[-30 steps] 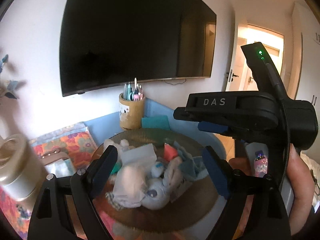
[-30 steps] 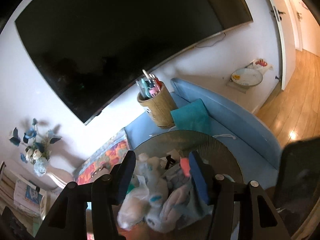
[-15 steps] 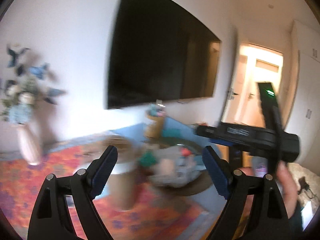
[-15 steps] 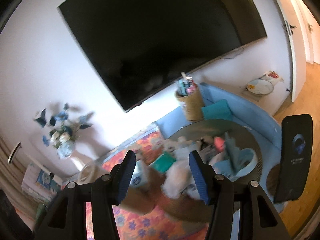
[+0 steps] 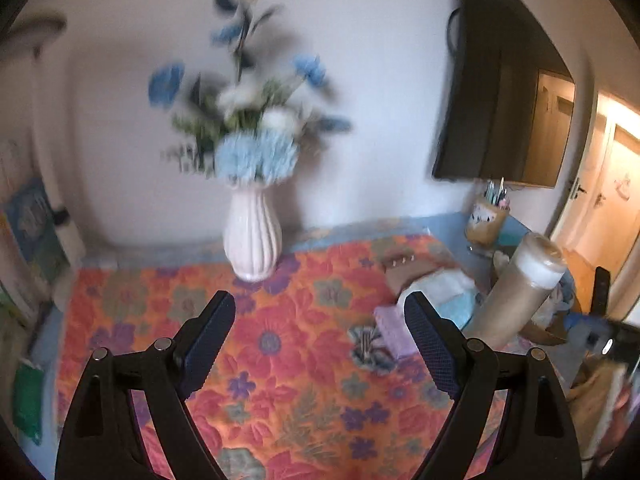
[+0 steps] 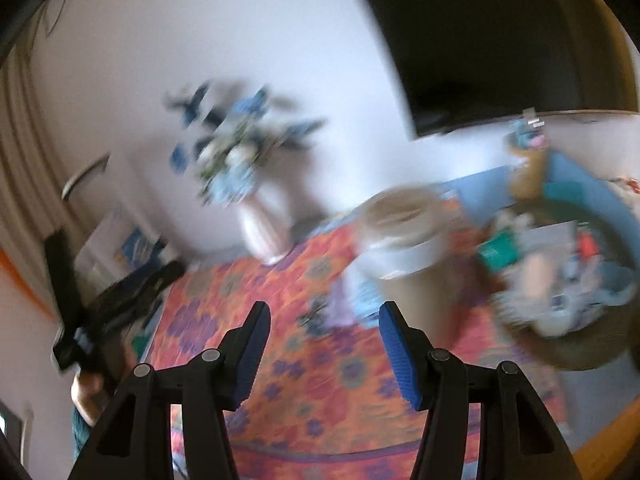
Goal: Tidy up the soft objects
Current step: 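Move both tools back toward the checkered scrunchie and purple pack, then grasp the checkered scrunchie with the left tool while the right tool grasps the purple pack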
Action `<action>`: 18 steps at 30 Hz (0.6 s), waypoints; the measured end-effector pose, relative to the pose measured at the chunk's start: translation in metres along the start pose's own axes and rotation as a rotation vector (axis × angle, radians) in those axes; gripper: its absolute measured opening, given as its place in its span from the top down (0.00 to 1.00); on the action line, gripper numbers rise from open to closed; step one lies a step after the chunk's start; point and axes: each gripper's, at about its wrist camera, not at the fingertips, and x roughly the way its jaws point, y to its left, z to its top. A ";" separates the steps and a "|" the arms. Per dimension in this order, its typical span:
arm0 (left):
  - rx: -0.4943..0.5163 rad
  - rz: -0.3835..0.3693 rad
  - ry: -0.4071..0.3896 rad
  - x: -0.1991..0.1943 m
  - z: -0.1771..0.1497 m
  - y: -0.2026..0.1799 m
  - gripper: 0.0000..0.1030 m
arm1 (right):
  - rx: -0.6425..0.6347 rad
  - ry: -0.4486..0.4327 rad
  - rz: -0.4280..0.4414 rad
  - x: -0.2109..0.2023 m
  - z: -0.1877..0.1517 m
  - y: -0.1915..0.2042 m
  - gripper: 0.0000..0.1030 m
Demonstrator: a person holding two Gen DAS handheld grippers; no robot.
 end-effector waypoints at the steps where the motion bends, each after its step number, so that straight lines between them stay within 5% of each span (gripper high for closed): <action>1: -0.002 -0.026 0.033 0.011 -0.003 0.007 0.17 | -0.007 0.015 -0.003 0.010 -0.002 0.005 0.47; 9: 0.045 -0.130 0.199 0.092 -0.051 0.000 0.17 | 0.070 0.177 -0.041 0.118 -0.023 0.011 0.47; 18: 0.071 -0.122 0.297 0.149 -0.065 -0.022 0.20 | 0.259 0.122 -0.142 0.163 -0.024 -0.026 0.47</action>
